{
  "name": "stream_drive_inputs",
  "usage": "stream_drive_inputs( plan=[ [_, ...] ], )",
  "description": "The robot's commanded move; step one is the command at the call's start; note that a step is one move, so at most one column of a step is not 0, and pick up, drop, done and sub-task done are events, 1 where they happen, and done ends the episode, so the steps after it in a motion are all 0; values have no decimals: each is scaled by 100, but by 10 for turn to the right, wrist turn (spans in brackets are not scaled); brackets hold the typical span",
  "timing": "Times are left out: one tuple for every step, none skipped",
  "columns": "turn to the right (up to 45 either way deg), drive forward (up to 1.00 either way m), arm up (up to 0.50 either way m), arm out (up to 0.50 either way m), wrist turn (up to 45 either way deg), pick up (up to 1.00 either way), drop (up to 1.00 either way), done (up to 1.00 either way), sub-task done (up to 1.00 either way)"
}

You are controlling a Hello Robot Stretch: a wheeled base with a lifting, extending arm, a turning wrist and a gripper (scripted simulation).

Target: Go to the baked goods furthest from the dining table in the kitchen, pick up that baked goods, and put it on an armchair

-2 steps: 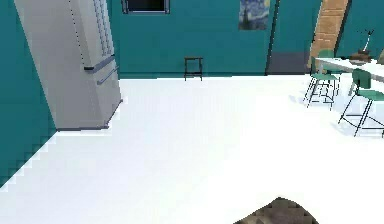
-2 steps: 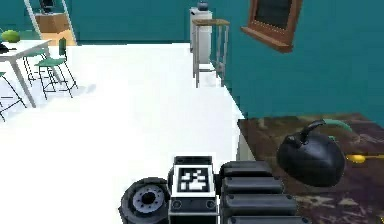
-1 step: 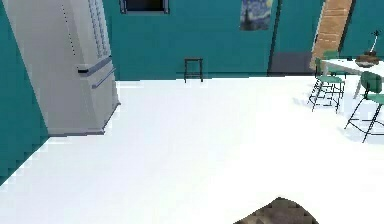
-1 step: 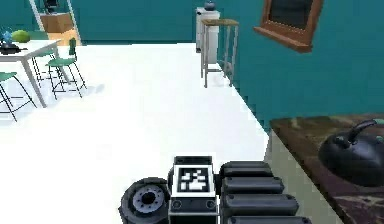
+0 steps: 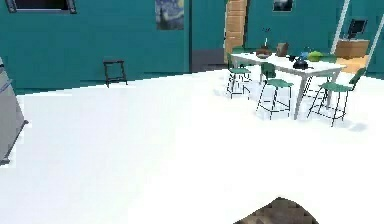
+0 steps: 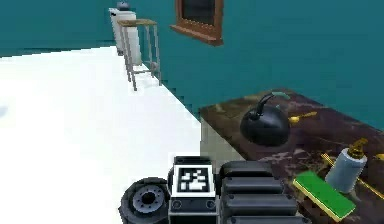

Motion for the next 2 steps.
stream_drive_inputs(
  plan=[
    [0,100,0,0,0,0,0,0,0],
    [0,100,0,0,0,0,0,0,0]
  ],
)
